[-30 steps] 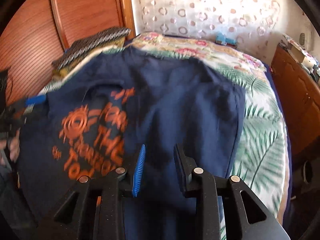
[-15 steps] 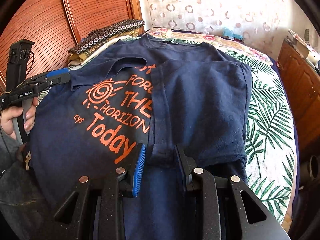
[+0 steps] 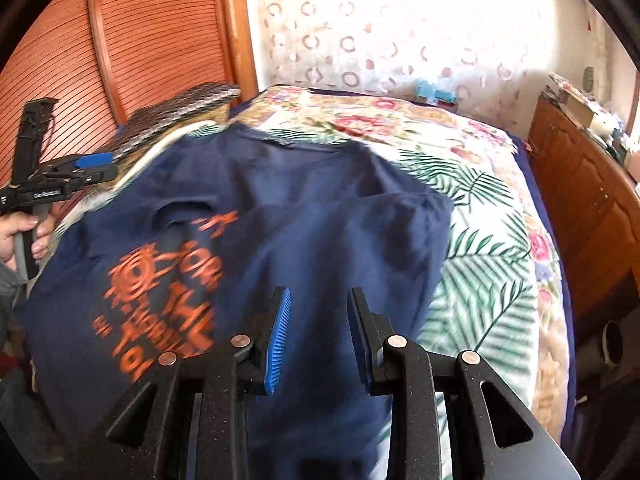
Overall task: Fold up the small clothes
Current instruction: 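Move both open grippers to the hem of the navy T-shirt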
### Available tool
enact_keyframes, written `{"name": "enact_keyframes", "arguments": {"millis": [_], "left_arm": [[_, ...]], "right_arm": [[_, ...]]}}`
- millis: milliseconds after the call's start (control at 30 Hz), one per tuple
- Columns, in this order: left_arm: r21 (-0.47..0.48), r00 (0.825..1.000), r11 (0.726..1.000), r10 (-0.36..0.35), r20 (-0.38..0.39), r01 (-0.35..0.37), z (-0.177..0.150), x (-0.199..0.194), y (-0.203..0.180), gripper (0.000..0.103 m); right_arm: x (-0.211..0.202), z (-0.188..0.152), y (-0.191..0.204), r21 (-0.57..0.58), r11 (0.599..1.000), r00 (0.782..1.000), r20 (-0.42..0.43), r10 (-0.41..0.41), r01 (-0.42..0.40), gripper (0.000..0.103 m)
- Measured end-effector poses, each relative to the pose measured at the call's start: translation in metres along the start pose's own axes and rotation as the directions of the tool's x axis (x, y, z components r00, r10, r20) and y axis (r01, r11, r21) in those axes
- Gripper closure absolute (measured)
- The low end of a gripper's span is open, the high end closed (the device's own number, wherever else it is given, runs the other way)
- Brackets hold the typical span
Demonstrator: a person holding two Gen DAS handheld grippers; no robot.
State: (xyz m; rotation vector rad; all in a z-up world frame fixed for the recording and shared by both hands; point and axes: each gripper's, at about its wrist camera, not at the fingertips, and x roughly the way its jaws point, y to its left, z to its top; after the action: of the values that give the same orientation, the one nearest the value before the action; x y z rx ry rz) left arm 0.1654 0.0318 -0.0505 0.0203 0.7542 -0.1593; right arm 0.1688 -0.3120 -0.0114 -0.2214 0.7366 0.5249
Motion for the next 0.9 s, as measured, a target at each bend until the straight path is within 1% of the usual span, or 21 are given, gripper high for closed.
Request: {"name": "enact_keyframes", "arguments": {"millis": [100,233,400,533,667,767,833,900], "left_arm": [[0.010,0.999,1.000,0.021,-0.025,-0.021,0.014,0.017,0.002,0.022],[0.021,0.998,0.999,0.045,-0.039,-0.044,0.027,0.032,0.004,0.022],[0.033,0.995,0.997,0.075,-0.068,-0.073,0.040,0.053,0.007,0.022],[0.055,0.990,0.994,0.095,-0.106,-0.090,0.046,0.072,0.008,0.022],[0.075,0.982,0.991,0.118,-0.144,-0.108,0.050,0.089,0.010,0.022],[0.077,0.978,0.990,0.130,-0.166,-0.118,0.053,0.100,0.015,0.022],[0.079,0.974,0.989,0.141,-0.179,-0.128,0.056,0.106,0.019,0.022],[0.079,0.971,0.988,0.145,-0.192,-0.132,0.058,0.112,0.021,0.022]], "right_arm": [[0.016,0.011,-0.009,-0.006,1.000,1.000,-0.012,-0.020,0.019,0.073],[0.041,0.026,-0.013,-0.019,0.999,0.999,-0.025,-0.033,0.033,0.073],[0.067,0.039,-0.014,-0.035,0.999,0.999,-0.033,-0.031,0.030,0.073],[0.079,0.041,-0.014,-0.054,0.998,0.998,-0.045,-0.039,0.036,0.073],[0.082,0.044,-0.016,-0.050,0.998,0.999,-0.029,-0.033,0.032,0.072],[0.084,0.044,-0.020,-0.052,0.998,0.999,-0.030,-0.025,0.024,0.067],[0.084,0.044,-0.020,-0.061,0.998,0.999,-0.032,-0.027,0.025,0.061],[0.087,0.046,-0.020,-0.059,0.998,0.999,-0.033,-0.032,0.030,0.059]]}}
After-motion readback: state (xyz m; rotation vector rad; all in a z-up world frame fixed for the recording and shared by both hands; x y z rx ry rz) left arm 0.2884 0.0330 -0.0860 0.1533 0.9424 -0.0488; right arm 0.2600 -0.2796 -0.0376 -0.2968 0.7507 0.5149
